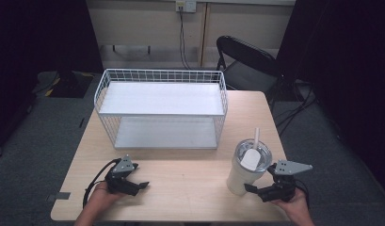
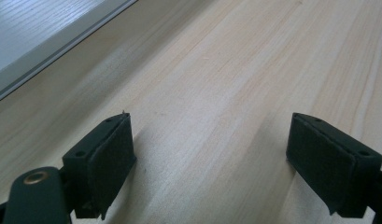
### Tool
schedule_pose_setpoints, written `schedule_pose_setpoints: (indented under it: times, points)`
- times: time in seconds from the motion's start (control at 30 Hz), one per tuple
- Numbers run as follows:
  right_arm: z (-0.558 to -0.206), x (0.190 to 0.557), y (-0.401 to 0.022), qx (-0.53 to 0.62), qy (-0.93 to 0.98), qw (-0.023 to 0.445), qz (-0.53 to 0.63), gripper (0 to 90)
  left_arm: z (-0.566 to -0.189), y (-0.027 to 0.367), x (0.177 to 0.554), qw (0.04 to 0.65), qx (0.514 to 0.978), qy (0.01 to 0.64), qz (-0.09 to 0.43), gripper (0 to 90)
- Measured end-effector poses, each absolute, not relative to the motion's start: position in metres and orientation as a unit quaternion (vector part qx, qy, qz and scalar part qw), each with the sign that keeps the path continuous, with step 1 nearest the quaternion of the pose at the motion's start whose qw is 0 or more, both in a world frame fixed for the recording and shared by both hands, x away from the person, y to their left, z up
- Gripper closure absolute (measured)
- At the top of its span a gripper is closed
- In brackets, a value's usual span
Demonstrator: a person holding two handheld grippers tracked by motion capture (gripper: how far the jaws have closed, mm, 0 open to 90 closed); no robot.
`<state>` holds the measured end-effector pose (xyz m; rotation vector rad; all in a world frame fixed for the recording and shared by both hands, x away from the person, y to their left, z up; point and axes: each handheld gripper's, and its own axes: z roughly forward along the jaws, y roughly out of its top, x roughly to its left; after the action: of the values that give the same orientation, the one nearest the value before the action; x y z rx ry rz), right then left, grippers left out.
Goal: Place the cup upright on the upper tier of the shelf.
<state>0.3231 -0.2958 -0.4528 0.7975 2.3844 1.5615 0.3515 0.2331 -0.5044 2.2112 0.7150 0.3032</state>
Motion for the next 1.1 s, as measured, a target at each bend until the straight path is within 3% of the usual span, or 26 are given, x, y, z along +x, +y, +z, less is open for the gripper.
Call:
schedule_pose_setpoints:
  times: [0.17, 1.1]
  points:
    - [-0.453, 0.326, -0.293, 0.276, 0.792, 0.08, 0.538, 10.1, -0.504, 0.233, 0.352, 0.389, 0.869, 0.281, 0.119, 14.5]
    - [-0.455, 0.329, -0.278, 0.267, 0.782, 0.12, 0.551, 7.7, -0.504, 0.233, 0.352, 0.389, 0.869, 0.281, 0.119, 14.5]
